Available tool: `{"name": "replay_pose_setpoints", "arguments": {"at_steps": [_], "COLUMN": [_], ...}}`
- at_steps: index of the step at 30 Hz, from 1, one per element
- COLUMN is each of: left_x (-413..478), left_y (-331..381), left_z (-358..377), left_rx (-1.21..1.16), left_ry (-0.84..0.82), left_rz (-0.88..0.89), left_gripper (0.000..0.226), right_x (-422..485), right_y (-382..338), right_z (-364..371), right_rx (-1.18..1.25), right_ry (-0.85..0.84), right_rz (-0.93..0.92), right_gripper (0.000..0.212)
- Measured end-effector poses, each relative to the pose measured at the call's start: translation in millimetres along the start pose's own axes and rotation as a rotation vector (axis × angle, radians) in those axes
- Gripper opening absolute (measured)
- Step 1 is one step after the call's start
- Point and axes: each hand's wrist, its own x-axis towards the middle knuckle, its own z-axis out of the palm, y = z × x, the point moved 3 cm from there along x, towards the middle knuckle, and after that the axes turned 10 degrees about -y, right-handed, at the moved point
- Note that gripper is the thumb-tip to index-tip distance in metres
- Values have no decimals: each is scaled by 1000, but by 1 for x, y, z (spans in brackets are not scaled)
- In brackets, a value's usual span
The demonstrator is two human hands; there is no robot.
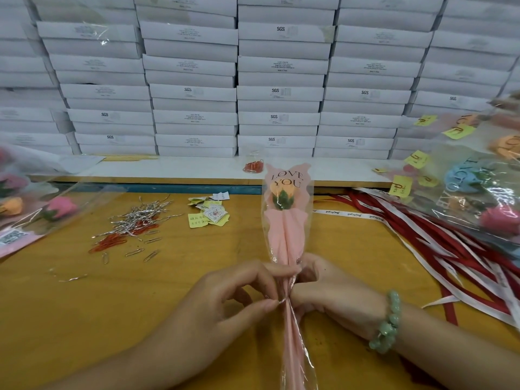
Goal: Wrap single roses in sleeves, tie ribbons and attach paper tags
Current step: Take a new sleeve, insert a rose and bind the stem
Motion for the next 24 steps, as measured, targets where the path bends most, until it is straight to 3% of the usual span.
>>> {"name": "replay_pose_setpoints", "arguments": {"at_steps": [9,20,24], "left_x": [1,-1,-2], "left_y": [-1,3,5], "left_z": [1,0,0], "left_rx": [161,262,263], "left_ry": [19,40,43], "left_rz": [101,132,144], "left_gripper": [4,1,2], "right_x": [-1,-1,1], "right_y": [-2,-1,0], "right_z": [0,-12,-14], "right_rx": [4,224,213], "right_ry": [-105,-386,-416], "right_rz": [-59,-51,-73], "right_gripper": [31,53,37]}}
